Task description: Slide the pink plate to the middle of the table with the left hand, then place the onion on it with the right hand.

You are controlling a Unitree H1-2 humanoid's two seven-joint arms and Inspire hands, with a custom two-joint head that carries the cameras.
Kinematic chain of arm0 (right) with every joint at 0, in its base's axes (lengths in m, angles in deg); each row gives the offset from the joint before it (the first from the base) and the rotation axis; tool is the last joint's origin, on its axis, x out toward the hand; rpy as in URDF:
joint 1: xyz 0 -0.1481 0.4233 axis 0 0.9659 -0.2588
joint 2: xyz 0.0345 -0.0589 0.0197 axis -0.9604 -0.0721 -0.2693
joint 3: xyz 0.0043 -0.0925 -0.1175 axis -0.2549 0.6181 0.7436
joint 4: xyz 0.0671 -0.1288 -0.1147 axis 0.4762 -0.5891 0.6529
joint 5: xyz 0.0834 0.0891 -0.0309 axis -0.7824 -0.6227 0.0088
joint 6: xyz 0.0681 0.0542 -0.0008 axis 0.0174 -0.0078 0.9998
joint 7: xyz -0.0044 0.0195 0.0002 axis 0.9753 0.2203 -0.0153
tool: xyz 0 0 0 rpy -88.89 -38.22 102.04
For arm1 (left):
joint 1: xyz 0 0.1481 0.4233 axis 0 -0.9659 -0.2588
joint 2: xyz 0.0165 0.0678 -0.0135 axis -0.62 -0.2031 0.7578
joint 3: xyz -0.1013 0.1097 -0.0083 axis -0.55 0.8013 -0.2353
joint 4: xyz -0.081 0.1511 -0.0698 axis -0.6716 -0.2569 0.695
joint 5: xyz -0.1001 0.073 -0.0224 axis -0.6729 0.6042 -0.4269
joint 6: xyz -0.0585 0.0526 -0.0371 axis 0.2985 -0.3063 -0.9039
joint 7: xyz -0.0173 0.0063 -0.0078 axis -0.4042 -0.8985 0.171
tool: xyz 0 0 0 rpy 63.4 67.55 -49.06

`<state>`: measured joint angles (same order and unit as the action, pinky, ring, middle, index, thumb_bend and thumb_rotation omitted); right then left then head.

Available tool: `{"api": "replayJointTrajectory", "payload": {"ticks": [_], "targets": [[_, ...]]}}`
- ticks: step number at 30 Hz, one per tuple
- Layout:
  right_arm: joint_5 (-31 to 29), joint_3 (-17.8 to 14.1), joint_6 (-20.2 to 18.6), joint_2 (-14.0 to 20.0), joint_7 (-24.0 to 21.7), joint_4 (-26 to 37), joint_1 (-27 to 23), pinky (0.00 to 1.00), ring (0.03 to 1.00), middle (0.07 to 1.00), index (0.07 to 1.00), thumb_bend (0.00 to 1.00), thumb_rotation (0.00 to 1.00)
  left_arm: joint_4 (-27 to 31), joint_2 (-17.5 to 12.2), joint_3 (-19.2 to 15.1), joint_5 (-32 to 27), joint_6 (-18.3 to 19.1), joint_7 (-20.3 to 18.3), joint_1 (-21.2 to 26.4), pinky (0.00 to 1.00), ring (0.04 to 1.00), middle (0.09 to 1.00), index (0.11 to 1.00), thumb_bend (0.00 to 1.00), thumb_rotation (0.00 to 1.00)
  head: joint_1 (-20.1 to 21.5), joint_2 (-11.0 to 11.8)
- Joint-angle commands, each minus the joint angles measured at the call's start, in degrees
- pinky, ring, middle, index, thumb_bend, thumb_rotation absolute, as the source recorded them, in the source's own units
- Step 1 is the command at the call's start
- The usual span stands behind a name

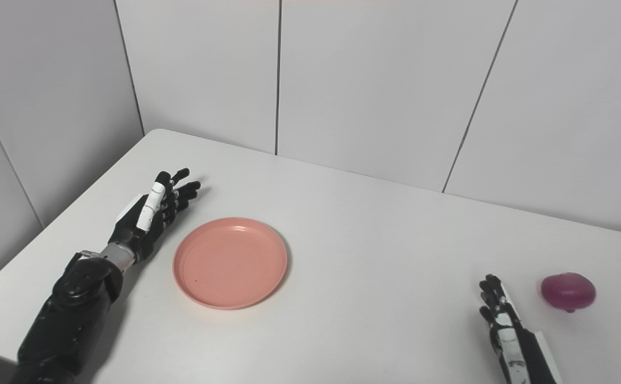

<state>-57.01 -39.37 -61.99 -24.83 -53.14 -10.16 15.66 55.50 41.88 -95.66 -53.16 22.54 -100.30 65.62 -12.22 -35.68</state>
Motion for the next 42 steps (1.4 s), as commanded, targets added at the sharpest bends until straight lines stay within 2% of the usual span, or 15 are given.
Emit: {"api": "replayJointTrajectory", "payload": {"ticks": [1, 10, 20, 21, 24, 27, 33, 37, 42], "targets": [[-0.6, 0.1, 0.3, -0.3, 0.2, -0.2, -0.5, 1.00, 1.000, 0.963, 0.969, 0.91, 1.00, -0.1, -1.0, -0.3, -0.4, -1.2, -0.3, 0.8, 0.99, 0.936, 0.908, 0.952, 0.73, 1.00, 0.1, 0.0], [-0.4, 0.3, 0.4, -0.3, 0.2, 0.2, -0.4, 1.00, 1.000, 0.965, 0.969, 0.91, 1.00, -0.3, 0.4, 0.1, -3.9, 3.2, -1.0, 1.1, 1.00, 0.940, 0.908, 0.966, 0.73, 1.00, 0.2, -0.2], [-0.3, 0.3, -0.3, -0.4, 0.4, 0.8, -0.4, 1.00, 1.000, 0.968, 0.969, 0.91, 1.00, 5.9, 3.0, 3.1, -7.0, 8.3, -2.4, 0.6, 0.94, 0.911, 0.893, 0.949, 0.73, 1.00, 0.3, -0.3], [-0.4, 0.3, -0.4, -0.4, 0.4, 1.0, -0.3, 1.00, 1.000, 0.967, 0.967, 0.91, 1.00, 6.4, 3.2, 3.4, -7.3, 8.8, -2.6, 0.6, 0.96, 0.918, 0.895, 0.952, 0.74, 1.00, 0.3, -0.3], [-0.3, 0.4, -0.4, -0.5, 0.5, 1.1, -0.3, 1.00, 1.000, 0.967, 0.969, 0.90, 1.00, 7.6, 4.2, 4.0, -8.6, 9.3, -3.5, 0.5, 0.99, 0.937, 0.896, 0.970, 0.75, 0.99, 0.6, -0.5], [-0.3, 0.5, -0.4, -0.6, 0.6, 1.2, -0.3, 1.00, 1.000, 0.966, 0.968, 0.91, 1.00, 9.3, 5.0, 5.0, -8.4, 9.9, -3.1, 0.0, 0.94, 0.923, 0.896, 0.962, 0.75, 0.99, 0.7, -0.6], [-0.2, 0.5, -0.9, -0.6, 0.7, 1.7, -0.3, 1.00, 1.000, 0.964, 0.969, 0.91, 1.00, 9.7, 5.7, 6.8, -7.8, 10.0, -3.9, -0.6, 0.97, 0.932, 0.896, 0.959, 0.76, 1.00, 0.7, -0.8], [-0.3, 0.5, -0.9, -0.5, 0.7, 1.7, -0.3, 1.00, 1.000, 0.963, 0.968, 0.90, 1.00, 10.4, 6.1, 7.5, -7.8, 10.5, -3.7, -0.8, 0.95, 0.894, 0.858, 0.941, 0.75, 1.00, 0.7, -0.9], [-0.5, 0.5, -1.2, -0.6, 0.7, 1.9, -0.4, 1.00, 1.000, 0.962, 0.969, 0.90, 1.00, 11.9, 6.7, 8.0, -8.3, 12.1, -3.4, -1.0, 0.93, 0.883, 0.856, 0.926, 0.76, 0.99, 0.8, -1.1]]}}
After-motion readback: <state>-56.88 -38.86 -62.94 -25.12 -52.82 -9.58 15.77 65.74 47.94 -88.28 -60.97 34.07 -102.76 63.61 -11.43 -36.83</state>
